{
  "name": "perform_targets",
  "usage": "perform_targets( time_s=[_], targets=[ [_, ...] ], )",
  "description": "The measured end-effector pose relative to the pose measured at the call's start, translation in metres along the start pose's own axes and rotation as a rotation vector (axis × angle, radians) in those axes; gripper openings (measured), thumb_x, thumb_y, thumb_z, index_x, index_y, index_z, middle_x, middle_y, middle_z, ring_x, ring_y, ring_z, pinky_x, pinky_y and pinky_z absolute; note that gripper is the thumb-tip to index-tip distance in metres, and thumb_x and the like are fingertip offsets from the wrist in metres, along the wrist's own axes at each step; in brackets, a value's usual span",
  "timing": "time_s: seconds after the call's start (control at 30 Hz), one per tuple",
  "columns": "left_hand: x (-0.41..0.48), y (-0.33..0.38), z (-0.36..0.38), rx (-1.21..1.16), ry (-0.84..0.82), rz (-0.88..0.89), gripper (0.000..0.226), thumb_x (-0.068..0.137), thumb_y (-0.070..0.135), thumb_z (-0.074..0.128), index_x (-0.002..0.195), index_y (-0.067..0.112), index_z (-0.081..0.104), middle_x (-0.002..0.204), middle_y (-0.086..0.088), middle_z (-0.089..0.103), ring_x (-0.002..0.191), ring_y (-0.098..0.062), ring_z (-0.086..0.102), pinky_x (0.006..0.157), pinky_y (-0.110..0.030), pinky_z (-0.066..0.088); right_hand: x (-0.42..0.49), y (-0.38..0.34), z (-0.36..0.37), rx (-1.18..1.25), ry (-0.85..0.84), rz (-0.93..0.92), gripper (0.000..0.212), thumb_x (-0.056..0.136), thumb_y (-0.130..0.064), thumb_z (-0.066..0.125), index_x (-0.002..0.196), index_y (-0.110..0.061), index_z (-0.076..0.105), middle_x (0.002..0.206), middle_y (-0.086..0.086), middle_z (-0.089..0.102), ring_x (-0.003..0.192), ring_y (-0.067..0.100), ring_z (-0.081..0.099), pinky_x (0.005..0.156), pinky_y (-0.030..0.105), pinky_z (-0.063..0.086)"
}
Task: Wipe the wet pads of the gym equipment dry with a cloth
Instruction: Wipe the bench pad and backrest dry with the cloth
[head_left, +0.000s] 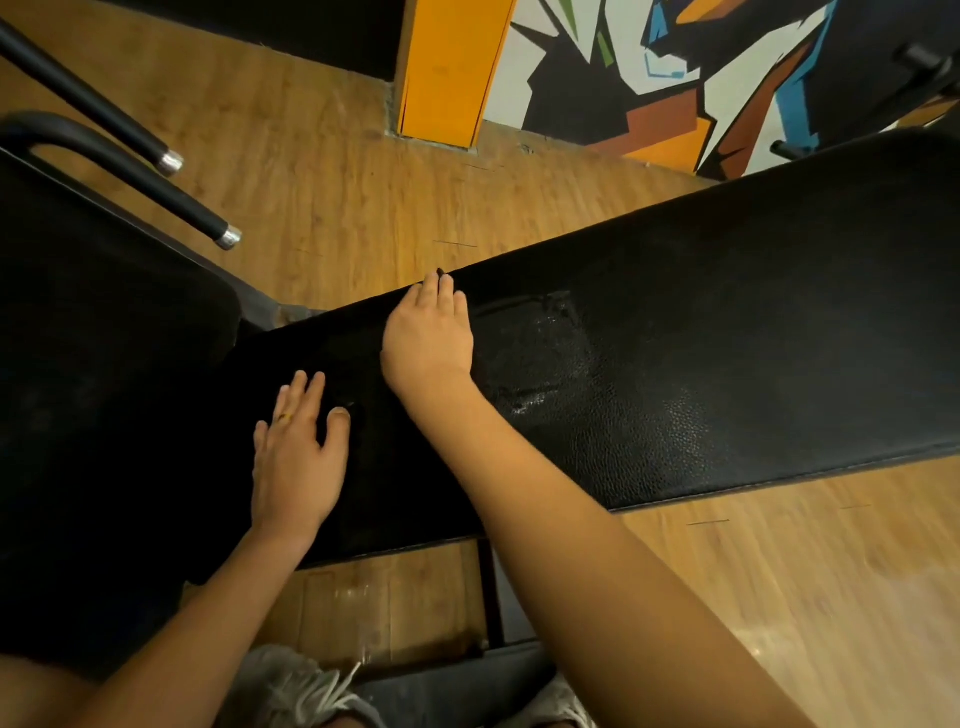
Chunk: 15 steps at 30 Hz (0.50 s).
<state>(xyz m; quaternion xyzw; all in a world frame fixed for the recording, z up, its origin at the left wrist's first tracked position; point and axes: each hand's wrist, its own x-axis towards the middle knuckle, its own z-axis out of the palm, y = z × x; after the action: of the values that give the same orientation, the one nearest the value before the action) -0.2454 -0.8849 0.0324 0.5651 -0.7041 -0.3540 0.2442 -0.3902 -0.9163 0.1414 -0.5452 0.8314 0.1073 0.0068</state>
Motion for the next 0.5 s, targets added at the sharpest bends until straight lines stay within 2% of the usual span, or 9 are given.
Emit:
perform_targets(
  time_s=[0.13, 0.17, 0.23, 0.3, 0.33, 0.37, 0.43, 0.5],
  targets=[
    [0.000, 0.000, 0.000, 0.007, -0.001, 0.003, 0.056, 0.106, 0.043, 0.034, 0.158, 0.022, 0.030, 0.167, 0.002, 0.021, 0.155, -0.012, 0.011, 0.126, -0.045, 0.007, -0.066, 0.008, 0.008, 0.093, 0.009, -0.043, 0.061, 0.105, -0.022, 0.029, 0.156, 0.006, 0.012, 0.165, 0.027, 0.009, 0.155, 0.038, 0.005, 0.126, 0.048, 0.009],
    [0.000, -0.001, 0.000, 0.010, -0.002, 0.005, 0.056, 0.107, 0.042, 0.035, 0.158, 0.022, 0.031, 0.167, 0.002, 0.021, 0.155, -0.013, 0.011, 0.126, -0.046, 0.007, -0.094, 0.010, 0.012, 0.124, 0.013, -0.054, 0.060, 0.102, -0.020, 0.024, 0.156, 0.006, 0.017, 0.164, 0.028, 0.014, 0.154, 0.039, 0.009, 0.126, 0.048, 0.012],
    [0.001, -0.002, 0.001, 0.019, 0.000, 0.013, 0.055, 0.107, 0.040, 0.035, 0.158, 0.020, 0.031, 0.167, 0.001, 0.022, 0.155, -0.014, 0.012, 0.126, -0.046, 0.008, -0.146, 0.014, 0.018, 0.144, 0.077, -0.075, 0.062, 0.094, -0.016, 0.021, 0.150, 0.006, 0.038, 0.157, 0.028, 0.034, 0.149, 0.039, 0.029, 0.122, 0.049, 0.026],
    [0.001, -0.002, 0.002, 0.028, 0.000, 0.013, 0.055, 0.107, 0.039, 0.036, 0.158, 0.020, 0.032, 0.167, 0.001, 0.022, 0.155, -0.014, 0.012, 0.125, -0.046, 0.008, -0.168, 0.016, 0.029, 0.138, 0.154, -0.081, 0.061, 0.090, -0.015, 0.027, 0.141, 0.004, 0.053, 0.148, 0.025, 0.049, 0.142, 0.037, 0.043, 0.116, 0.047, 0.037],
    [0.001, -0.002, 0.002, 0.030, 0.001, 0.013, 0.055, 0.107, 0.040, 0.035, 0.158, 0.020, 0.032, 0.167, 0.001, 0.022, 0.155, -0.014, 0.011, 0.125, -0.045, 0.007, -0.168, 0.015, 0.032, 0.124, 0.171, -0.071, 0.058, 0.090, -0.016, 0.031, 0.140, 0.003, 0.054, 0.147, 0.024, 0.050, 0.142, 0.037, 0.044, 0.116, 0.047, 0.037],
    [0.001, -0.002, 0.001, 0.030, 0.000, 0.014, 0.055, 0.107, 0.040, 0.035, 0.158, 0.020, 0.032, 0.167, 0.001, 0.022, 0.155, -0.013, 0.011, 0.125, -0.045, 0.007, -0.162, 0.013, 0.030, 0.109, 0.164, -0.061, 0.057, 0.092, -0.017, 0.036, 0.142, 0.004, 0.051, 0.150, 0.025, 0.047, 0.144, 0.037, 0.040, 0.118, 0.047, 0.033],
    [0.000, -0.002, 0.001, 0.024, -0.004, 0.015, 0.055, 0.107, 0.041, 0.035, 0.158, 0.021, 0.032, 0.167, 0.002, 0.022, 0.155, -0.013, 0.011, 0.125, -0.045, 0.007, -0.138, 0.008, 0.025, 0.102, 0.104, -0.079, 0.059, 0.098, -0.019, 0.042, 0.151, 0.006, 0.034, 0.159, 0.027, 0.030, 0.152, 0.039, 0.021, 0.124, 0.048, 0.017],
    [0.000, -0.001, 0.000, 0.017, -0.006, 0.009, 0.055, 0.107, 0.042, 0.034, 0.158, 0.021, 0.031, 0.167, 0.002, 0.021, 0.155, -0.013, 0.010, 0.125, -0.045, 0.007, -0.112, 0.006, 0.016, 0.075, 0.046, -0.088, 0.063, 0.104, -0.024, 0.038, 0.156, 0.006, 0.018, 0.165, 0.027, 0.013, 0.155, 0.038, 0.005, 0.126, 0.048, 0.005]
  ],
)
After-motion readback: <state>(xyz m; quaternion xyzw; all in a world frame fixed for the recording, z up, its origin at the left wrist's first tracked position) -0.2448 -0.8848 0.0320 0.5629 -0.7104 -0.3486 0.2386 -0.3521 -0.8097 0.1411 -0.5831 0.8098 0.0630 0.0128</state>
